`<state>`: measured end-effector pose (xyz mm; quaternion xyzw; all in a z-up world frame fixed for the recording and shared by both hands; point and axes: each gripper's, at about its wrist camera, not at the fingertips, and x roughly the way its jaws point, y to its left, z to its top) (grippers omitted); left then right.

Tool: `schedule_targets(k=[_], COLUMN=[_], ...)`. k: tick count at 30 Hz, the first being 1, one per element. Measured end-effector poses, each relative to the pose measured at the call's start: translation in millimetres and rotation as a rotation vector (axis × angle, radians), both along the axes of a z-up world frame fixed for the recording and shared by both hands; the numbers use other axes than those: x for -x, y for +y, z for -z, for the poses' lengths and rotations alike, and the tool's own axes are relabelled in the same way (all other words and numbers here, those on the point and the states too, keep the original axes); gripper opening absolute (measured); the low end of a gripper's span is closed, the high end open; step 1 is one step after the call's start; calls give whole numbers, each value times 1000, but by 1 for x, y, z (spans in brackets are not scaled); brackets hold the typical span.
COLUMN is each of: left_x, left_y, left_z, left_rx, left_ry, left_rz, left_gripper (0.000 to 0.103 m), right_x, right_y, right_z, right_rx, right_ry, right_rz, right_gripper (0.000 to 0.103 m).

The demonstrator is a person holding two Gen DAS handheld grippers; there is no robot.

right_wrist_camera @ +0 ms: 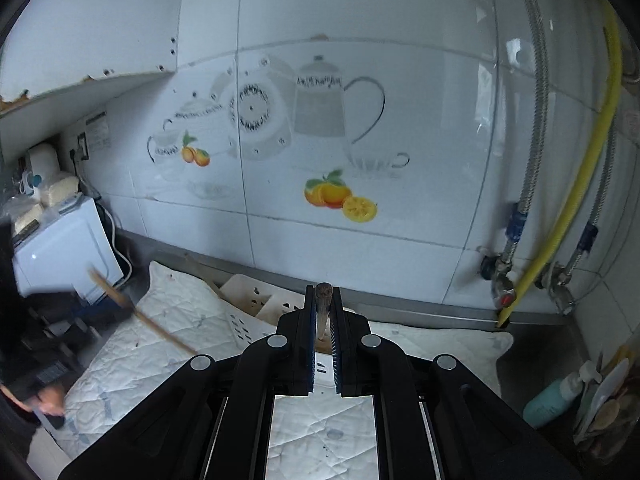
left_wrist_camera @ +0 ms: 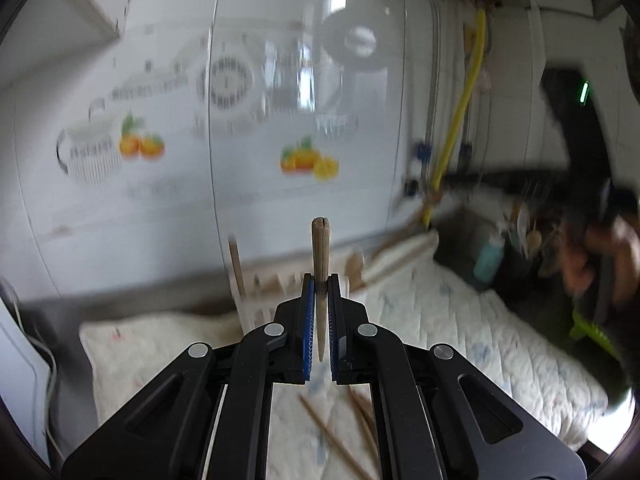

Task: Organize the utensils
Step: 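Lift the chopstick with the left tool to the holder while the right tool carries its own, then drop the chopstick into the holder opening the left tool while the right tool releases its own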

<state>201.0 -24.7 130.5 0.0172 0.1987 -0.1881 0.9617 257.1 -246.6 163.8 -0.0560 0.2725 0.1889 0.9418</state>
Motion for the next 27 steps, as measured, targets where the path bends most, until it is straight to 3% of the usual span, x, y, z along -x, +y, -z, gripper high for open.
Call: schedule_targets(k=[5, 8, 18, 27], left_x=[-17, -35, -88, -90], left_y=[-1, -2, 1, 2], left_z=[-38, -43, -6, -2], left_rx=[-8, -16, -31, -15], left_ry=[-103, -114, -9, 0], left_rz=[-57, -95, -150, -152], left_gripper=[5, 5, 5, 7], right_x=[-17, -23, -35, -25], right_y=[5, 7, 12, 5], right_z=[23, 33, 54, 45], right_rx=[4, 10, 35, 33], right_ry=[45, 65, 96, 50], right_rz=[-7, -10, -12, 2], right_gripper=[6, 6, 6, 8])
